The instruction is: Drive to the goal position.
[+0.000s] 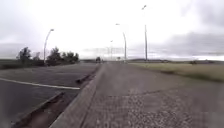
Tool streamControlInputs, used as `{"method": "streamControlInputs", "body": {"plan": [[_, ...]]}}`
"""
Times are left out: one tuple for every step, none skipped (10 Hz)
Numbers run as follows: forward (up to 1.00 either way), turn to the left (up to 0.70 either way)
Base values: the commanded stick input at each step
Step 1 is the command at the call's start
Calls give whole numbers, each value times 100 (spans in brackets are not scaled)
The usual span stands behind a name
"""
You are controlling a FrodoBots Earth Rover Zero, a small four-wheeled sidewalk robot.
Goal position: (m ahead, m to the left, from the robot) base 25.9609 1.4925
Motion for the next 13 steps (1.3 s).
{"method": "streamControlInputs", "body": {"plan": [[100,0],[100,0],[100,0],[100,0],[100,0],[100,0],[100,0],[100,0],[100,0],[100,0],[100,0],[100,0],[100,0]]}}
